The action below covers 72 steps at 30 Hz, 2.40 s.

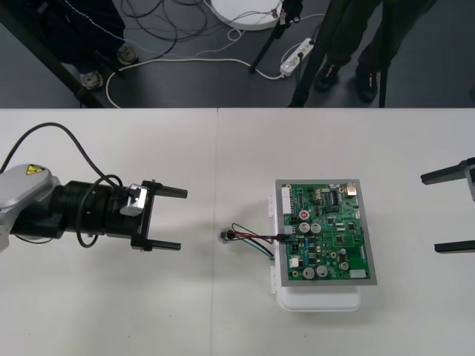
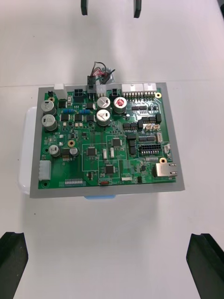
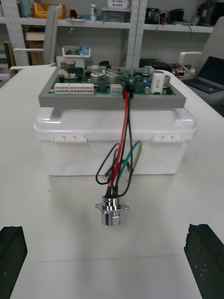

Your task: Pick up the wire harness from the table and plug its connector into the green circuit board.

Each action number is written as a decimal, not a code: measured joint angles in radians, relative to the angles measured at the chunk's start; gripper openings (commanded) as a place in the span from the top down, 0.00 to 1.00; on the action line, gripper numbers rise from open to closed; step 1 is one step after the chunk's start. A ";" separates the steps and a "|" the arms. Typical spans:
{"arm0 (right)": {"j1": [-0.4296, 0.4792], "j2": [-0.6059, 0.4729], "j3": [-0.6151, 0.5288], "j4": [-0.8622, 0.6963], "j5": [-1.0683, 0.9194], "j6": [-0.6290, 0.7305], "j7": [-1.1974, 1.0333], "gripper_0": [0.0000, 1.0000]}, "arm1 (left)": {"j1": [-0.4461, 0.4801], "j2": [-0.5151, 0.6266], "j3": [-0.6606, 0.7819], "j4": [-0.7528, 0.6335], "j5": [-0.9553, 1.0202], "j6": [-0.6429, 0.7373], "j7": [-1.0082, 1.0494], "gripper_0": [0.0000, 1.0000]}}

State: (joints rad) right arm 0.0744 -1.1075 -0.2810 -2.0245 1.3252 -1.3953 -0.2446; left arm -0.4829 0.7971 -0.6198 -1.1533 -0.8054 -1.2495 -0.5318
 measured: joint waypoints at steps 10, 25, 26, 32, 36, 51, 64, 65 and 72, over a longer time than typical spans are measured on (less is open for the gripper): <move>0.026 0.000 -0.053 0.184 -0.193 -0.084 0.220 0.00 | 0.000 0.015 0.221 -0.018 -0.162 -0.191 0.228 0.00; 0.028 0.000 -0.053 0.320 -0.305 -0.167 0.389 0.00 | 0.000 0.130 0.322 -0.174 -0.141 -0.271 0.410 0.00; 0.030 0.000 -0.053 0.321 -0.305 -0.167 0.389 0.00 | 0.000 0.143 0.322 -0.187 -0.127 -0.272 0.413 0.00; 0.042 0.009 -0.053 0.322 -0.305 -0.167 0.389 0.00 | 0.001 0.209 0.332 -0.245 -0.074 -0.273 0.491 0.00; 0.044 0.031 -0.053 0.322 -0.306 -0.167 0.389 0.00 | 0.007 0.236 0.369 -0.282 -0.069 -0.276 0.538 0.00; 0.044 0.019 -0.078 0.213 -0.203 -0.167 0.210 0.00 | 0.135 0.298 0.553 -0.480 -0.067 -0.279 0.553 0.00; 0.046 0.019 -0.085 0.205 -0.247 -0.167 0.210 0.00 | 0.289 0.327 0.641 -0.618 -0.066 -0.283 0.637 0.00; 0.046 0.019 -0.086 0.205 -0.248 -0.167 0.210 0.00 | 0.302 0.327 0.648 -0.628 -0.066 -0.283 0.637 0.00; 0.047 0.019 -0.088 0.205 -0.248 -0.167 0.210 0.00 | 0.400 0.327 0.693 -0.707 -0.066 -0.283 0.645 0.00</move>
State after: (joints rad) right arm 0.1212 -1.0888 -0.3693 -1.8200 1.0768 -1.5624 -0.0346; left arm -0.0826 1.1242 0.0730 -1.8604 -0.8718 -1.5325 0.1131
